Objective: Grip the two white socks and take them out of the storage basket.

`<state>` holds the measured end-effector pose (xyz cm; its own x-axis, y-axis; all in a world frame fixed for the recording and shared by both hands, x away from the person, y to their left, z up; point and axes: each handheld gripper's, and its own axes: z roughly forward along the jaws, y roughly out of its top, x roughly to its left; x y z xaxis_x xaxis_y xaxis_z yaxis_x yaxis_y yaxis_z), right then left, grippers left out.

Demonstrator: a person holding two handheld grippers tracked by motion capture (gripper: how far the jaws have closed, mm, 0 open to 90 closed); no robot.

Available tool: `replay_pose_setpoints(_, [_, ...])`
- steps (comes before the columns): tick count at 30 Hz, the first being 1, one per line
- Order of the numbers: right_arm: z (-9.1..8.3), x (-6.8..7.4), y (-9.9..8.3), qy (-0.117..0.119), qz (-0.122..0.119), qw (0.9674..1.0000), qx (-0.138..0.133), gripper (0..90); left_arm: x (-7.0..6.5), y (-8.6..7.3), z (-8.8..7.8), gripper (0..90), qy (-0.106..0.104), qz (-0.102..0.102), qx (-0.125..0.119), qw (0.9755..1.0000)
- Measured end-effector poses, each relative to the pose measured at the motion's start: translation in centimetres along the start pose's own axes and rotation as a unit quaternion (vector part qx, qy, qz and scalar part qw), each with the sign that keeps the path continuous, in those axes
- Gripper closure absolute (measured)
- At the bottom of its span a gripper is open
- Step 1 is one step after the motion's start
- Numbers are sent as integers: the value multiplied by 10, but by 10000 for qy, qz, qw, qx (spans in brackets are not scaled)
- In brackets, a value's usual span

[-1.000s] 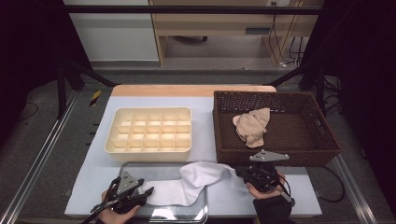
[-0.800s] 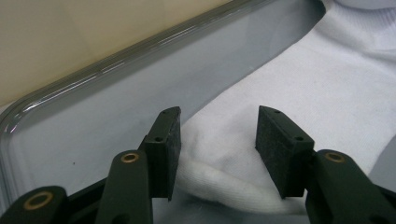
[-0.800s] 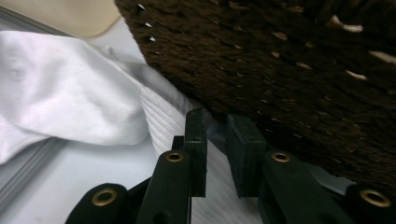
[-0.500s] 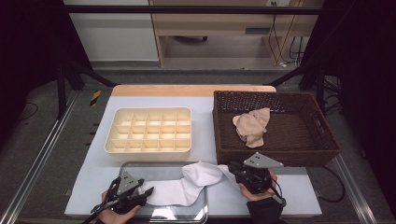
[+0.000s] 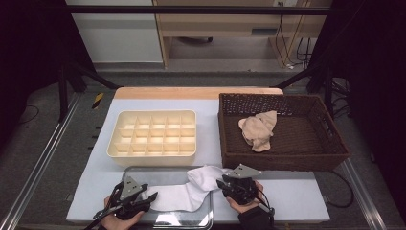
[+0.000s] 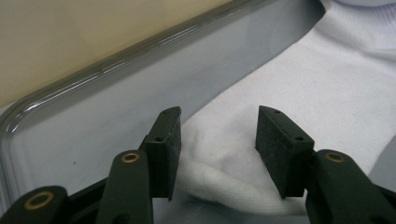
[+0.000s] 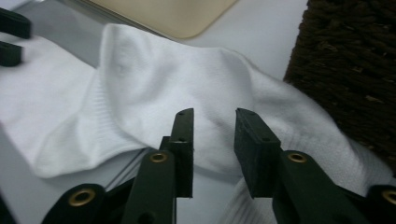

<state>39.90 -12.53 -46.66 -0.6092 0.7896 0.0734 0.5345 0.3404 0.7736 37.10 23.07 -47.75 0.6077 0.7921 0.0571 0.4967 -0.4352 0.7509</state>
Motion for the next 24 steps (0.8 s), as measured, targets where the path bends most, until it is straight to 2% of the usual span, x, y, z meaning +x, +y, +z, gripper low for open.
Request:
replay_pose_setpoints(3, [6,-1,-2,-69,-36,9999,113,657,0,0,0,494,-5,-3,0,10000])
replay_pose_setpoints(7, [15,0,-5,-31,-96,9991,403,670,0,0,0,494,-3,1,0,10000])
replay_pose_setpoints(9, [16,1,-6,-70,-189,9991,378,687,0,0,0,494,-6,-3,1,10000])
replay_pose_setpoints(14, [16,3,-6,-156,-302,9987,380,859,0,0,0,494,-2,-1,2,10000])
replay_pose_setpoints(17, [17,3,-4,-131,-247,9985,463,894,0,0,0,502,-8,-14,2,10000])
replay_pose_setpoints(20, [14,0,-2,62,-32,9986,522,898,0,1,-1,566,-5,-5,12,10000])
replay_pose_setpoints(22, [8,-1,0,220,54,9989,407,898,0,1,-2,633,-18,-23,15,10000])
replay_pose_setpoints(24, [0,0,2,344,38,9991,243,898,0,1,-2,683,-4,-32,12,10000])
